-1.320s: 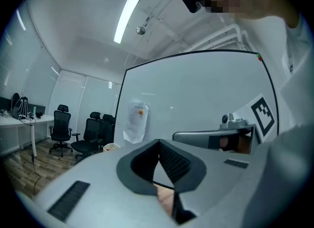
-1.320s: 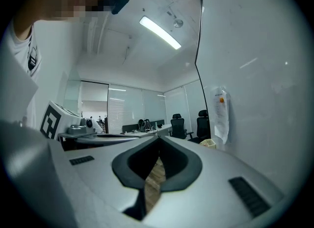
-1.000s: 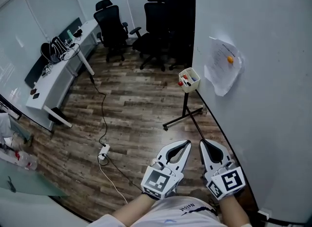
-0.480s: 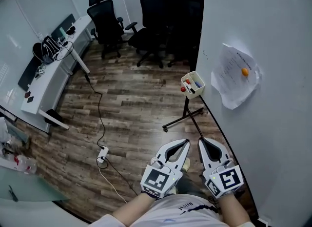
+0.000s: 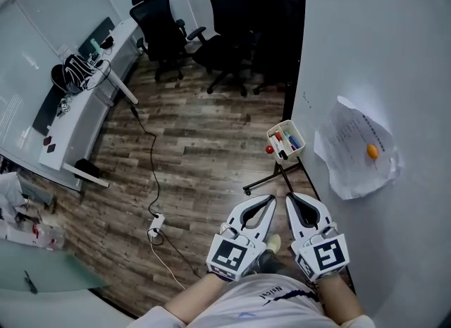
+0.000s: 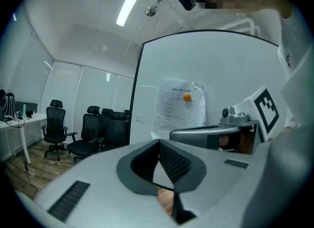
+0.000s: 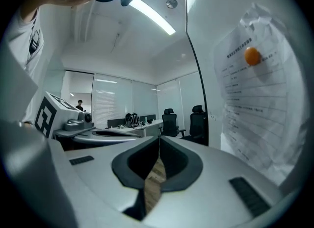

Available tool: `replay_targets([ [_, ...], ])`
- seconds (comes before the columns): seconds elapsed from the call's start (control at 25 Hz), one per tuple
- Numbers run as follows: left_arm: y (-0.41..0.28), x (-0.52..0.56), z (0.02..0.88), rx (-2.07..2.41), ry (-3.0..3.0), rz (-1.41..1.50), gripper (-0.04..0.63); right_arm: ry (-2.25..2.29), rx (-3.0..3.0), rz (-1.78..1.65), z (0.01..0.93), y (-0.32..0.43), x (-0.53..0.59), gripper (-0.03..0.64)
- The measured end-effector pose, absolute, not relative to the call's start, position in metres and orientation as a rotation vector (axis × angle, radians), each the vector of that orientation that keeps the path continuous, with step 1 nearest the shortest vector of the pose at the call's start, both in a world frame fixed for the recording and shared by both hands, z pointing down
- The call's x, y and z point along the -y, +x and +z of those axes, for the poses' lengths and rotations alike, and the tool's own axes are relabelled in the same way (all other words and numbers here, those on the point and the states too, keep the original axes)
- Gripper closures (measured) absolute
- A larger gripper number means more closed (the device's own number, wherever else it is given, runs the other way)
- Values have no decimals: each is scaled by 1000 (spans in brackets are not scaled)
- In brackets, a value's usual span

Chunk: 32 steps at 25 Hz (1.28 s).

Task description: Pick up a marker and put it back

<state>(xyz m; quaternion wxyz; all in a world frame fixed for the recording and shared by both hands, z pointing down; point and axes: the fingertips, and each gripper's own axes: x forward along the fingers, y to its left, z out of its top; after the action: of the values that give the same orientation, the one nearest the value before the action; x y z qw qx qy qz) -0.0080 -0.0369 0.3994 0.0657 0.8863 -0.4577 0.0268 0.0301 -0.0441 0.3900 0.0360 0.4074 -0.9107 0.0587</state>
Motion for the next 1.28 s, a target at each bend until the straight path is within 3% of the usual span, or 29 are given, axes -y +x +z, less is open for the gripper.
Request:
replay_targets([
  [0.76, -19, 156, 477, 1277, 2659, 140, 583, 1338, 2537, 370, 516, 26, 160, 597],
  [1.28, -24, 197, 506, 1141, 2671, 144, 583, 1438, 2319, 445, 589, 33, 197, 521],
])
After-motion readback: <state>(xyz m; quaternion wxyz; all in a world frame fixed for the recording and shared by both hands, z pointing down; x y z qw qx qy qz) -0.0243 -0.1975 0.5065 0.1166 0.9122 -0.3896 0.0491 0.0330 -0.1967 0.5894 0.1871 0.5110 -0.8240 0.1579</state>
